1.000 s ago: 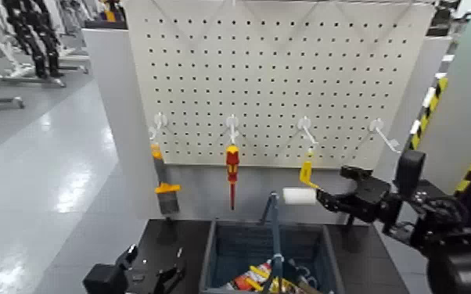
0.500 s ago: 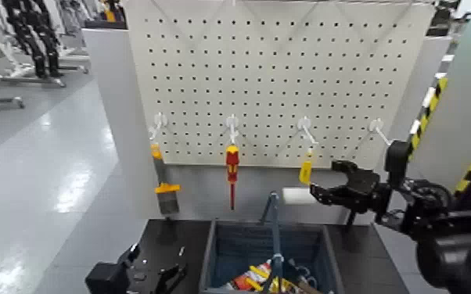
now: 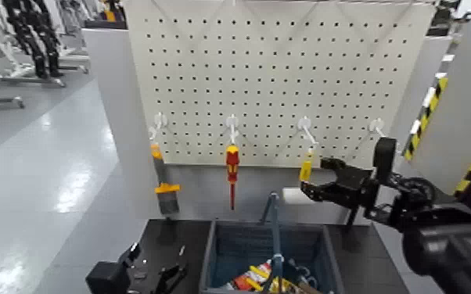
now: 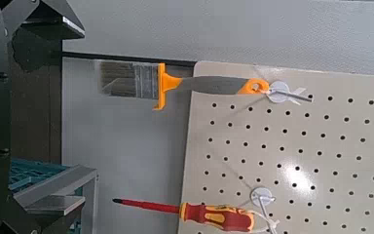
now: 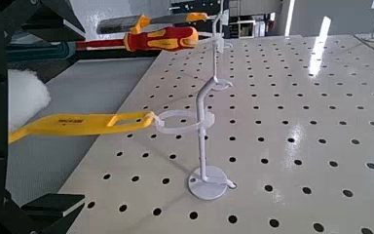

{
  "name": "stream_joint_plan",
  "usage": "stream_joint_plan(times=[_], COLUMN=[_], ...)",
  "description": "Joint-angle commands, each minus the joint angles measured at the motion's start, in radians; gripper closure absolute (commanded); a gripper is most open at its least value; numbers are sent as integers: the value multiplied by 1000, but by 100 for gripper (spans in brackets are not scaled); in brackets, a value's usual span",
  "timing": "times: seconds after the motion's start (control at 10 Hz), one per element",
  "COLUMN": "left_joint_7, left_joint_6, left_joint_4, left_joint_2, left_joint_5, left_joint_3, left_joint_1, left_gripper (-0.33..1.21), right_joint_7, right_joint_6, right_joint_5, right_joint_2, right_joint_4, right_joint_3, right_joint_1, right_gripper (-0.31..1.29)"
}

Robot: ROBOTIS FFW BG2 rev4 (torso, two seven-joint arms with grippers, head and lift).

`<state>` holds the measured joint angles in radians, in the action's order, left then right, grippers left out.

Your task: Put the yellow roller into the crate.

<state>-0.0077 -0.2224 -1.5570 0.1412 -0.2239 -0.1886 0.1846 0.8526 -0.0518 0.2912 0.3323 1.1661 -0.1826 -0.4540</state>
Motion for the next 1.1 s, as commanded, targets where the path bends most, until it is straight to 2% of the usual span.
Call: stream_joint_plan(times=[0.1, 0.4, 0.5, 0.6, 0.9, 1.0, 1.1], left_joint_7=[0, -2, -3, -6, -11, -14, -15], left_joint_6=[0, 0, 0, 0, 0, 0, -2], left_joint_4=[2, 5, 5, 6, 12, 14, 14], left_joint_2=[0, 0, 0, 0, 0, 0, 0], left_joint_5=[0, 0, 0, 0, 0, 0, -2], left_joint_3=[-2, -2, -2, -2, -2, -2, 1], left_joint_1=[-2, -5, -7, -8, -14, -14, -13], left_gripper=[11, 11, 11, 11, 11, 11, 11], right_joint_7=[11, 23, 23, 19, 19, 16, 13], right_joint_6=[24, 43, 43, 38, 38, 40, 41], right_joint_5=[16, 37, 37, 37, 29, 26, 22], right_joint_2=[-9, -24, -27, -29, -36, -38, -38], right_joint_4=[-62, -114, -120, -123, -140, -138, -132], right_joint_3=[-24, -41, -44, -44, -52, -52, -51], right_joint_1=[-35, -61, -63, -65, -72, -72, -72], right_gripper=[13, 18, 39, 75, 89, 109, 114])
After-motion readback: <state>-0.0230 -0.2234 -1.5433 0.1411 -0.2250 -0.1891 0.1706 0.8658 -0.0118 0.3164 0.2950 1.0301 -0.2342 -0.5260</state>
